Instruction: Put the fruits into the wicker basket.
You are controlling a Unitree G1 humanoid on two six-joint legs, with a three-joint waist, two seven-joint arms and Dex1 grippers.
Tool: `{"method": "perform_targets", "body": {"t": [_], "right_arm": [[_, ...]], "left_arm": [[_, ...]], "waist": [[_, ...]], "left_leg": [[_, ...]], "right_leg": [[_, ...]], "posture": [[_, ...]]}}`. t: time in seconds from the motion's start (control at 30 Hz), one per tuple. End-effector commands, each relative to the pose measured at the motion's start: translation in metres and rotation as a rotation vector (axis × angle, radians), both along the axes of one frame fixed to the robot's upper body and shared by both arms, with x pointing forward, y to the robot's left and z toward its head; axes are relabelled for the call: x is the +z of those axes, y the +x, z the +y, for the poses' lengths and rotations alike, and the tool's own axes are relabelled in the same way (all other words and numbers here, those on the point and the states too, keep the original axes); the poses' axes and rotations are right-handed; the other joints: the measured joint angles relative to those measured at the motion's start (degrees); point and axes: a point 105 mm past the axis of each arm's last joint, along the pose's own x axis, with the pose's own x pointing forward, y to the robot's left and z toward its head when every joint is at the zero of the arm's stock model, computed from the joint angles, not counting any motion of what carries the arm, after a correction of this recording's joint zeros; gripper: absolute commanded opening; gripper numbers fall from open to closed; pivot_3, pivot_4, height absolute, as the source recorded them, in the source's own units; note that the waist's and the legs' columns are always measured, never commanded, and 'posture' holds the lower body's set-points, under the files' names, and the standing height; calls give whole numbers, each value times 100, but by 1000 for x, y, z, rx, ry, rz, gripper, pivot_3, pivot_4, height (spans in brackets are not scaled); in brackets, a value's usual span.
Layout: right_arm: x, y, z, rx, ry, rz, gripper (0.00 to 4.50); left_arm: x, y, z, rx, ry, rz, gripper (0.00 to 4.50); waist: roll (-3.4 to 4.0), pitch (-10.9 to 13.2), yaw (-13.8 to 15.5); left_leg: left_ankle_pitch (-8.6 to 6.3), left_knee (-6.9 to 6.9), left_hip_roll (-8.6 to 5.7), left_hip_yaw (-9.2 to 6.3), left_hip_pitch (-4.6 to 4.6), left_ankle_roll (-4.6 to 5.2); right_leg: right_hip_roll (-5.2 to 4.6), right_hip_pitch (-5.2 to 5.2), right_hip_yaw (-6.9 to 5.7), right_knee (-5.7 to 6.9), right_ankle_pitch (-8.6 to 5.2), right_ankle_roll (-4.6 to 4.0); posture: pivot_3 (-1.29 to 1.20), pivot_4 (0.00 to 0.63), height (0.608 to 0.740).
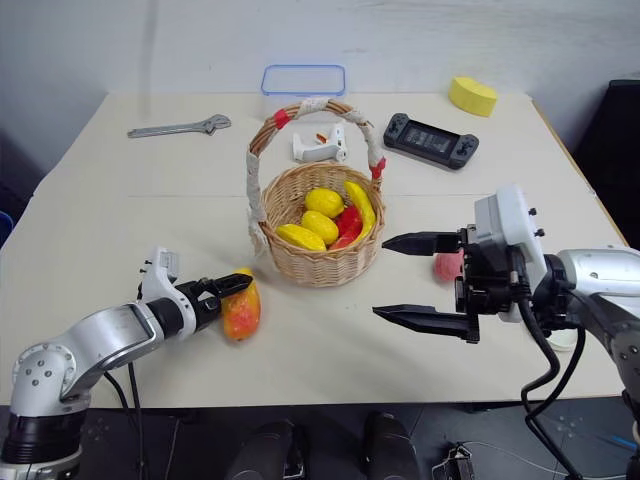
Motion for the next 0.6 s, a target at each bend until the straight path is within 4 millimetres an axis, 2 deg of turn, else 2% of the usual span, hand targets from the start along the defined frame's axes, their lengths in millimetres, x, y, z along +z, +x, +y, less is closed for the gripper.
{"method": "perform_targets", "body": {"t": [0.03, 0.1, 0.23, 0.33, 0.37, 0.47, 0.53, 0.6], "right_arm": [[8, -5, -2, -10, -11, -45, 4500], [8, -4, -3, -19, -14, -46, 4500], [10, -4, -4, -27, -12, -48, 4500], [11, -3, -6, -34, -12, -50, 4500], [11, -3, -7, -38, -11, -51, 4500], [12, -1, -9, -52, 1, -57, 4500], [13, 1, -9, -67, 19, -63, 4500], [16, 4, -10, -87, 46, -77, 4500]], "left_arm": [[-6, 1, 3, -27, 6, 30, 2651], [-7, 0, 5, -46, 14, 33, 2351], [-5, -1, 21, -94, 80, 39, 2351], [17, 4, 47, -149, 200, 5, 2351], [27, 8, 55, -152, 227, -20, 2351], [79, 30, 64, -179, 196, -197, 2351], [117, 44, 55, -240, 152, -336, 2351], [144, 53, 42, -309, 127, -438, 2351]], "waist": [[-1, -1, -2], [-1, -1, -5], [-3, -1, -23], [-9, 1, -53], [-9, 1, -63], [-11, 2, -21], [-14, 2, 22], [-17, 0, 42]], "left_leg": [[0, 0, 0, 0, 0, 0], [-1, 0, 2, -1, 0, 0], [-2, -1, 5, 0, 0, -2], [-5, -5, 12, 3, -2, -11], [-4, -6, 18, 3, -4, -18], [-4, -19, 19, 12, -4, -23], [-2, -18, 19, 5, -21, -25], [-3, -18, 16, 7, -31, -20]], "right_leg": [[0, 0, 0, 0, 0, 0], [0, 0, -1, -1, 0, 0], [0, -1, -1, -3, 0, 0], [5, -9, -2, -3, -3, -5], [15, -15, -3, -3, -5, -9], [55, -27, -14, -4, -8, -14], [73, -32, -33, -17, -6, -11], [74, -33, -35, -29, -1, -2]], "posture": [[0, 150, 740], [0, 150, 740], [0, 150, 740], [0, 150, 740], [0, 150, 740], [0, 150, 740], [0, 150, 740], [0, 150, 740]]}}
